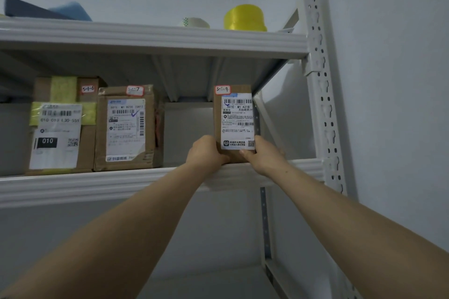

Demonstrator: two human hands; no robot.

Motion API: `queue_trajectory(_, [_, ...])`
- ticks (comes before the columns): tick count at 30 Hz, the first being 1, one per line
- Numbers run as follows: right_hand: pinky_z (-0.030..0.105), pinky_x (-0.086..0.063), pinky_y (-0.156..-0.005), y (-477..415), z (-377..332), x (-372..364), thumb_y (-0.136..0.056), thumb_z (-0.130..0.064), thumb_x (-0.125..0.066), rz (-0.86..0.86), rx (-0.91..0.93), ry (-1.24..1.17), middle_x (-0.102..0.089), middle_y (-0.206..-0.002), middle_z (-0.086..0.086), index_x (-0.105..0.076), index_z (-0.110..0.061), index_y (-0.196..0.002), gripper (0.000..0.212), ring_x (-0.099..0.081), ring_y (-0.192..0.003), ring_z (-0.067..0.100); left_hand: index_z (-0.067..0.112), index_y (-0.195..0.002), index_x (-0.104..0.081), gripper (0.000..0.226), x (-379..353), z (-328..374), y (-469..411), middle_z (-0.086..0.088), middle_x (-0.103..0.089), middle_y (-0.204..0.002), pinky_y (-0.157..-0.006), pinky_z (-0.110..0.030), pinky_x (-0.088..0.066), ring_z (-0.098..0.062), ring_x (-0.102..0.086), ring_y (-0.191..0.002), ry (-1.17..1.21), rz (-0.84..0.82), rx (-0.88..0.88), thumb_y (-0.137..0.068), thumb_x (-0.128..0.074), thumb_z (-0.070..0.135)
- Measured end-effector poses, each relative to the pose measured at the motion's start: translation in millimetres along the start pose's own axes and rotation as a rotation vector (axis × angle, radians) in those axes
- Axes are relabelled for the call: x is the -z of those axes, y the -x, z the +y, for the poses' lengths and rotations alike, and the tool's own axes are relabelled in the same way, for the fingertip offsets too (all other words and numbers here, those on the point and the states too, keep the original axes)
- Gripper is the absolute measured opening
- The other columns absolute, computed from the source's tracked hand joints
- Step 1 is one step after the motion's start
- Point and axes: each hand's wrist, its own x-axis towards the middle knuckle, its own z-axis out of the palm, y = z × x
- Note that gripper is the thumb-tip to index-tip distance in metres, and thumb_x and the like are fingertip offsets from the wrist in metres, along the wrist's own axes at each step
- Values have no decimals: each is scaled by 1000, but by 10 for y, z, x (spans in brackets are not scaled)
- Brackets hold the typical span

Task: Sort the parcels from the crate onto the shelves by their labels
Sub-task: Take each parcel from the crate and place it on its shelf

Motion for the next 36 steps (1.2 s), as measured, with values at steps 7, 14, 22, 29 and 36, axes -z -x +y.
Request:
queue_trajectory(7, [41,-33,-107,-43,25,-27,-96,-34,-50,-18,-24,-13,-58,-130,3,-47,-14,-126,37,-50,-122,26,9,-92,-66,15,-27,14,-11,-9,-67,-94,-70,-29,-46,-29,-63,-93,22,19,21,-81,-68,19])
queue_trajectory(14, [39,-35,-105,-46,15,-15,-97,-31,-49,-39,-42,-7,-58,-129,7,-48,-10,-124,34,-51,-120,27,8,-96,-65,16,-33,35,10,-7,-62,-89,-69,-28,-44,-28,-62,-95,7,18,26,-83,-67,17])
queue_trajectory(22, [42,-29,-110,-52,28,-60,-97,-33,-49,-10,-63,3,-57,-130,7,-44,-10,-124,36,-49,-123,27,11,-83,-56,11,10,74,88,-5,-58,-85,-69,-29,-43,-29,-60,-96,-13,34,34,-85,-64,18])
queue_trajectory(29, [43,-19,-113,246,100,-20,-96,-42,-47,221,-70,-5,-38,-147,11,-25,-10,-145,63,-34,-136,28,16,-122,-53,34,-38,91,310,-7,-49,-123,-87,-37,-47,-27,-53,-109,-101,277,-160,-88,-55,19])
queue_trajectory(36, [41,-25,-111,1125,432,124,-91,-41,-54,298,-261,118,-38,-145,11,-29,-14,-145,66,-38,-132,28,15,-139,-43,52,-426,99,927,-6,-46,-136,-97,-37,-37,-28,-44,-122,-152,86,-490,-87,-51,14])
